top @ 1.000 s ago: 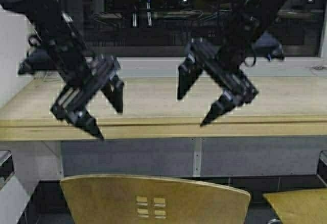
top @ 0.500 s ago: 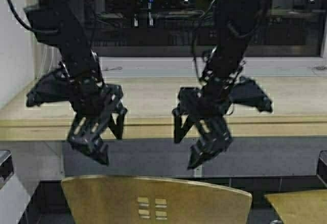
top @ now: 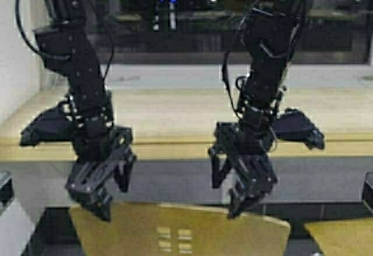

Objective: Push the chairs under the table

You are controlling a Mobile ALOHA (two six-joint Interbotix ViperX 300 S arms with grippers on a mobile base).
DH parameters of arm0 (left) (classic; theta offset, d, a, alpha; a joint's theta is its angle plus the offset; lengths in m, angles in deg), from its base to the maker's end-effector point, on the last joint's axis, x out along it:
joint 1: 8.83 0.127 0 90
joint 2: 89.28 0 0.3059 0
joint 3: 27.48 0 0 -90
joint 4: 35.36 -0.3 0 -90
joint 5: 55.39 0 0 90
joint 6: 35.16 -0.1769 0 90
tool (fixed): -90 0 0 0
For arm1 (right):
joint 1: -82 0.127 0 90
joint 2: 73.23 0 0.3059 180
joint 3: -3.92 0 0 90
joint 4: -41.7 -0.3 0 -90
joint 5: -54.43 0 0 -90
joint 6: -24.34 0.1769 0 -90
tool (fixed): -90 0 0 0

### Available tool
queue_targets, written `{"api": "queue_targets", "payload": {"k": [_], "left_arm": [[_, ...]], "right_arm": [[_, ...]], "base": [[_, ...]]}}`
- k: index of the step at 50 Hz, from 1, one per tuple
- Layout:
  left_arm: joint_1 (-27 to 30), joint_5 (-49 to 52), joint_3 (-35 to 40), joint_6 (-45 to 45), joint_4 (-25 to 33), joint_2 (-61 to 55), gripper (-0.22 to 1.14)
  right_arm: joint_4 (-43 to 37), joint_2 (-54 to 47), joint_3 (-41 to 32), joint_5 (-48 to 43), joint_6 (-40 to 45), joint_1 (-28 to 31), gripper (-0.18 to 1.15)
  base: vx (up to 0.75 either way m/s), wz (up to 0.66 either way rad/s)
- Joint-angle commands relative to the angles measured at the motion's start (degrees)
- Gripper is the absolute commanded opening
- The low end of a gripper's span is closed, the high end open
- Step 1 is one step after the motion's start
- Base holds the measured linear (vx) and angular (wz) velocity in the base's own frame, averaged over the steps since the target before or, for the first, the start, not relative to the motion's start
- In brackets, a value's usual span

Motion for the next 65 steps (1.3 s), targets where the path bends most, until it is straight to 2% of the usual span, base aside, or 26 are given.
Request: {"api": "queue_targets", "payload": {"k": [1, 19, 43, 47, 50, 53, 55, 57, 60, 61, 63, 65], "left_arm": [[0.2, -0.4, 1.2, -0.1, 0.2, -0.8, 0.98], [3.9, -0.4, 5.8, -0.1, -0.5, -8.2, 0.98], [8.4, 0.6, 12.0, -0.2, -2.4, -17.2, 0.97], [8.4, 0.8, 12.7, -0.3, -3.6, -17.7, 0.9], [8.4, 0.9, 13.4, -0.3, -4.2, -18.0, 0.77], [8.4, 1.2, 14.1, -0.3, -4.2, -18.2, 0.54], [8.4, 1.5, 14.4, -0.3, -4.1, -18.4, 0.33], [8.4, 1.7, 14.9, -0.3, -3.9, -18.5, 0.12], [8.6, 2.2, 15.3, -0.2, -3.5, -19.0, -0.11], [8.7, 2.5, 15.6, -0.3, -3.5, -19.4, -0.14], [8.9, 3.1, 15.8, -0.3, -3.4, -19.8, -0.1], [9.0, 3.7, 16.3, -0.2, -3.4, -20.2, -0.02]], "right_arm": [[-0.1, -1.3, -0.4, -0.5, -0.1, -0.1, 1.0], [0.0, -8.1, -1.7, -3.2, -0.1, -4.2, 1.0], [3.4, -18.9, -8.7, -1.0, -0.3, -8.4, 1.0], [4.0, -18.8, -8.7, -0.9, -0.7, -9.1, 1.0], [4.3, -18.7, -8.7, -1.3, -0.8, -9.5, 0.97], [4.5, -18.6, -8.9, -2.1, -0.9, -9.8, 0.87], [4.5, -18.6, -9.2, -2.5, -0.8, -9.9, 0.73], [4.5, -18.8, -9.6, -2.5, -0.8, -10.1, 0.55], [4.5, -19.2, -10.3, -2.5, -0.8, -10.5, 0.22], [4.5, -19.4, -10.5, -2.5, -0.8, -10.6, 0.11], [4.5, -19.8, -10.9, -2.4, -0.8, -10.8, -0.07], [4.5, -20.3, -11.3, -2.3, -0.9, -11.0, -0.11]], "base": [[0.0, 0.0], [0.0, 0.0], [0.0, 0.0], [0.01, 0.01], [0.0, 0.0], [0.0, 0.0], [0.0, 0.0], [0.0, 0.0], [0.0, 0.0], [0.0, 0.0], [0.0, 0.0], [0.0, 0.0]]}}
